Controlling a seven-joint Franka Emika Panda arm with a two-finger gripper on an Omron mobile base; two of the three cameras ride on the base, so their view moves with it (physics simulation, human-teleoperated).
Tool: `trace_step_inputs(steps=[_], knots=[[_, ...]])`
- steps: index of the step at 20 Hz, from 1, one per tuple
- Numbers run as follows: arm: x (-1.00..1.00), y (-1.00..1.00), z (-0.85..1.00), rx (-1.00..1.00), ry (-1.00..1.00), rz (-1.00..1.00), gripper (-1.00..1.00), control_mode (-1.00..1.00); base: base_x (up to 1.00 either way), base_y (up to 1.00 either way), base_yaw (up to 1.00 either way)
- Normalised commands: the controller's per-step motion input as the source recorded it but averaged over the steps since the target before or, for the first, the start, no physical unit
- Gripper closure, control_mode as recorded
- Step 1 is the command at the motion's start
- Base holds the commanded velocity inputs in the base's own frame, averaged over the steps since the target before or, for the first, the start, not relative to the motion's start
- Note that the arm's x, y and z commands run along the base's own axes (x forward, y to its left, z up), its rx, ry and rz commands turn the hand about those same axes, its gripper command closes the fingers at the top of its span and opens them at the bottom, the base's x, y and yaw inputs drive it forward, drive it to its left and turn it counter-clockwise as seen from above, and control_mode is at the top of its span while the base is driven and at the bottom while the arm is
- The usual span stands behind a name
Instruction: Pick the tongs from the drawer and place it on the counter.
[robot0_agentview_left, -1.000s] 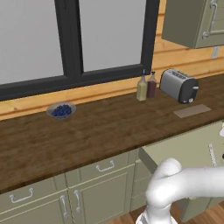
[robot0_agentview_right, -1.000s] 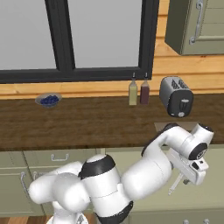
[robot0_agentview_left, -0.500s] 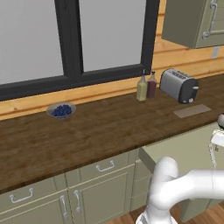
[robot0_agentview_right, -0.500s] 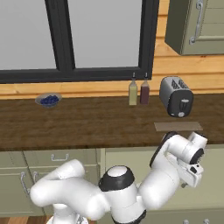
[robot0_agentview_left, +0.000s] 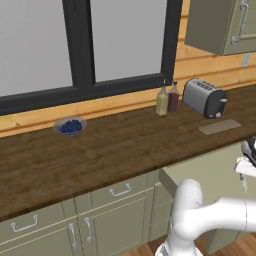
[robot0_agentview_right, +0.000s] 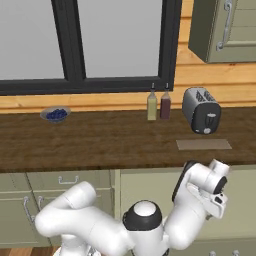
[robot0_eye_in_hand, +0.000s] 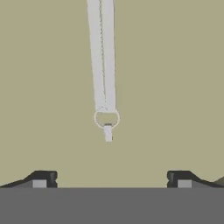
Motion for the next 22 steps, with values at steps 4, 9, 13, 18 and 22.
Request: trace_step_inputs(steps=[4, 9, 13, 18, 22], knots=[[0.04, 0.0, -0.64, 0.0, -0.1, 0.16, -1.0, -1.0, 0.0, 0.0, 0.0], [0.24, -0.07, -0.75, 0.0, -0.14, 0.15, 1.0, -1.0, 0.0, 0.0, 0.0], [-0.14, -0.52, -0.94, 0.02, -0.01, 0.12, 1.0, -1.0, 0.0, 0.0, 0.0], [-0.94, -0.57, -0.65, 0.03, 0.0, 0.06, 1.0, -1.0, 0.0, 0.0, 0.0], [-0.17, -0.08, 0.23, 0.0, -0.12, 0.0, 1.0, -1.0, 0.0, 0.0, 0.0]])
